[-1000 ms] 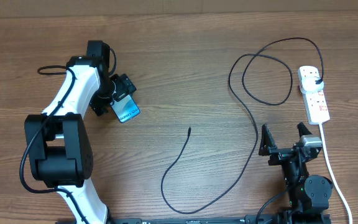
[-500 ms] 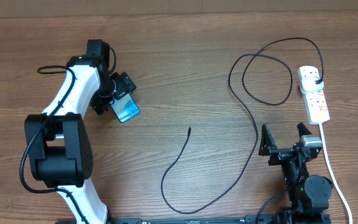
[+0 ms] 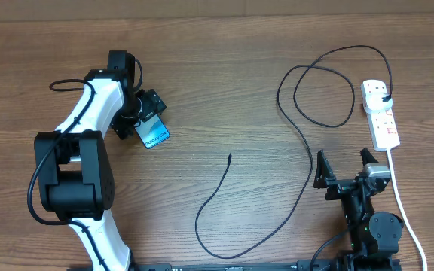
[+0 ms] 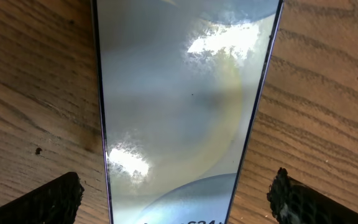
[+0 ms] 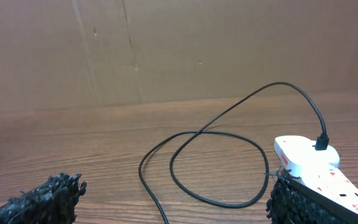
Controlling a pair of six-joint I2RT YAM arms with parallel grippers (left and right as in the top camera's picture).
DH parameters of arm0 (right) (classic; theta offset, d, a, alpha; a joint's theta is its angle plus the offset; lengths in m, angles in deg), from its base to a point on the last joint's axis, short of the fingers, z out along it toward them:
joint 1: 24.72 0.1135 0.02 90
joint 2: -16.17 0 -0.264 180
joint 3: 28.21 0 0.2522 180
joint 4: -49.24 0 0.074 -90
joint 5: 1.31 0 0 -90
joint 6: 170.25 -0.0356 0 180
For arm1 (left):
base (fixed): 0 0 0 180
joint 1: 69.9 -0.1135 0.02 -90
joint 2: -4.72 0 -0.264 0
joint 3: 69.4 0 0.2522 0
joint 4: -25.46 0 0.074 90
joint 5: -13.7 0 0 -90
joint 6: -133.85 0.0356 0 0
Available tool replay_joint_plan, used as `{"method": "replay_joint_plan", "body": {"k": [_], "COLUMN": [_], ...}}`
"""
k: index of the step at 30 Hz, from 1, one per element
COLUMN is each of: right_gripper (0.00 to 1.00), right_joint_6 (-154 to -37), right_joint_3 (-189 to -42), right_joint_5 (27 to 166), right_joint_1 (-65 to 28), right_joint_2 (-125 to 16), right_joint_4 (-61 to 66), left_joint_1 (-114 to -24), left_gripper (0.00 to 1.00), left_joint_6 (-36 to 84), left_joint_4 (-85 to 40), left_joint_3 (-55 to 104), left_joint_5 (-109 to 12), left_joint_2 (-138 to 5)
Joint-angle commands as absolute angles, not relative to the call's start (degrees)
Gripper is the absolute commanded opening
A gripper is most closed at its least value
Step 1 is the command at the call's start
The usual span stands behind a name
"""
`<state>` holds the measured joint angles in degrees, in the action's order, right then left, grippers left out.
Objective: Plug charger to phone and switch on socket
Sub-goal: 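Lower the left gripper onto the phone's bottom edge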
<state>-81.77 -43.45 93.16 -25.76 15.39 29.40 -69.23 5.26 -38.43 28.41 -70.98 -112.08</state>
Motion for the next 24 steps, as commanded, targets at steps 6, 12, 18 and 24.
{"method": "replay_joint_plan", "body": {"k": [6, 12, 18, 24], "right_gripper": [1.00, 1.00, 1.00, 1.00], "right_joint_6": [-81.9, -81.9, -81.9, -81.9], "right_joint_3": [-43.1, -43.1, -43.1, -43.1], "right_joint_5": [92.8, 92.8, 92.8, 92.8], "right_joint_1": [-25.7, -25.7, -25.7, -25.7], "right_joint_2": [16.0, 16.0, 16.0, 16.0], "right_joint_4": [29.6, 29.6, 29.6, 29.6], "left_joint_1": [-69.5, -69.6, -69.6, -70.0], "left_gripper": [1.00, 1.00, 1.00, 1.00], "left_joint_6": [3.2, 1.7, 1.0, 1.0], "left_joint_4": [-38.3, -37.1, -37.1, -37.0], "left_joint_3": [29.6, 29.6, 29.6, 29.6], "left_joint_5": [-72.5, -72.4, -71.8, -71.8], "left_joint_2": [-113.1, -113.5, -114.6, -115.9]}}
